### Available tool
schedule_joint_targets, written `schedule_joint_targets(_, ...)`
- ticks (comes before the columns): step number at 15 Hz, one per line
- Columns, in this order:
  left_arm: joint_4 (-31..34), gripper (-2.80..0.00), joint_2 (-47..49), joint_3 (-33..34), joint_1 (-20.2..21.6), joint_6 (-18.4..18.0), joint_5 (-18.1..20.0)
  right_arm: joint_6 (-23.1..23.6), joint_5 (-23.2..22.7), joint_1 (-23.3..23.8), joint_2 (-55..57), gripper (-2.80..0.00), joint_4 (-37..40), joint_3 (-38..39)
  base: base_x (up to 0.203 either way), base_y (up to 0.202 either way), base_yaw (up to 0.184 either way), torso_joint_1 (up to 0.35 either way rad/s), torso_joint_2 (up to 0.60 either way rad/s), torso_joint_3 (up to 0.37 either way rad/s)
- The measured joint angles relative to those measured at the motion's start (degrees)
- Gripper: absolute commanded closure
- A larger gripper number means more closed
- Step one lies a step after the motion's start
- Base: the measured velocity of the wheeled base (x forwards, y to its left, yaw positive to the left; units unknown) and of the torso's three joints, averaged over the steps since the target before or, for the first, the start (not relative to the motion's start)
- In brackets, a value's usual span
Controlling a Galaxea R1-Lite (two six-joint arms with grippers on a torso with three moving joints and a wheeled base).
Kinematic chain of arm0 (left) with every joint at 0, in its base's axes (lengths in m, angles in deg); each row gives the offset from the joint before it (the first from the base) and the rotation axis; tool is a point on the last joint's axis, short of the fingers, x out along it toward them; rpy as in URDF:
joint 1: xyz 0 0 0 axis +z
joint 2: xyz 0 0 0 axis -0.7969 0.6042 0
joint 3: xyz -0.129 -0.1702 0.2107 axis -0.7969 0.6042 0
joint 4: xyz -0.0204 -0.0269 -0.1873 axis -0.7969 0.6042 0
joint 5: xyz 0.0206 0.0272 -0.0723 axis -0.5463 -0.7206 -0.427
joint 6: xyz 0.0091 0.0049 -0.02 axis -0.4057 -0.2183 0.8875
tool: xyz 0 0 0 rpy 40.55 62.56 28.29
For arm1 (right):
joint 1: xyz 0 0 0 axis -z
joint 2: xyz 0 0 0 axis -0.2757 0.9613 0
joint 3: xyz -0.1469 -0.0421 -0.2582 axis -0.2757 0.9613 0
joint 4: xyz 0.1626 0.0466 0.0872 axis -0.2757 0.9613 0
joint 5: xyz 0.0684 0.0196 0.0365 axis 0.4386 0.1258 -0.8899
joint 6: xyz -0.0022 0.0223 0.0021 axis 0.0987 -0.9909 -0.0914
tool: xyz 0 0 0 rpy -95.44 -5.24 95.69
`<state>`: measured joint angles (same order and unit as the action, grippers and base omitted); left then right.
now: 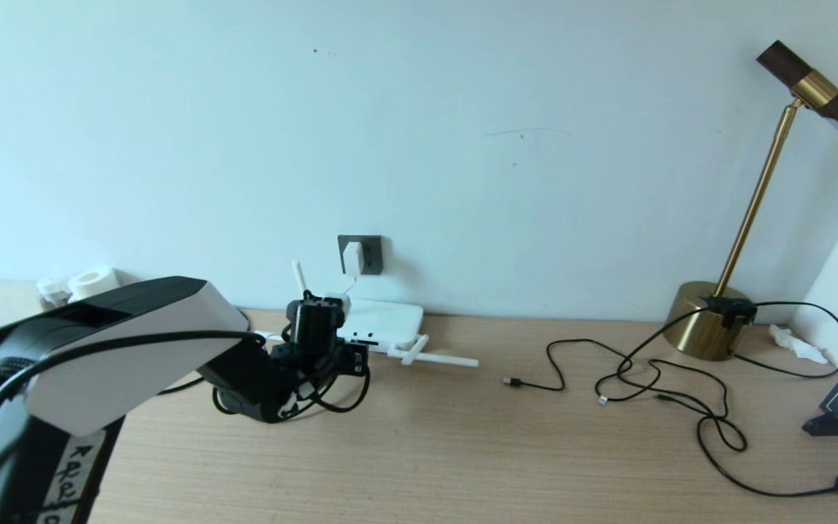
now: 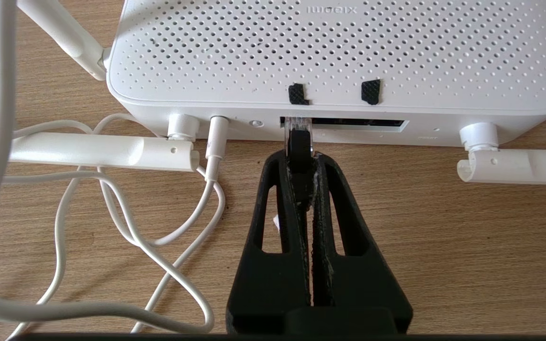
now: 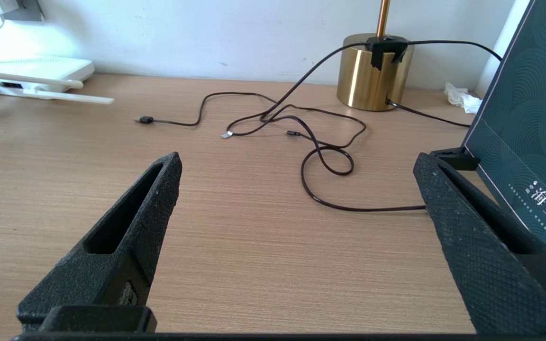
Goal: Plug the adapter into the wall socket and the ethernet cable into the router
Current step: Hand it to the other hand
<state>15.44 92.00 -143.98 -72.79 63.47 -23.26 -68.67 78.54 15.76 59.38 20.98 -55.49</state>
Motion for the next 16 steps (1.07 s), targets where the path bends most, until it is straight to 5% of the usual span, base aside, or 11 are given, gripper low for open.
schedule_joint_targets(16,0.09,0.0,0.57,-1.3,0.0,0.0,0.02,-0.02,0.0,0.0,0.0,-2.8,0.02,0.0,0.0,0.0,0.0,0.0,0.0,0.0)
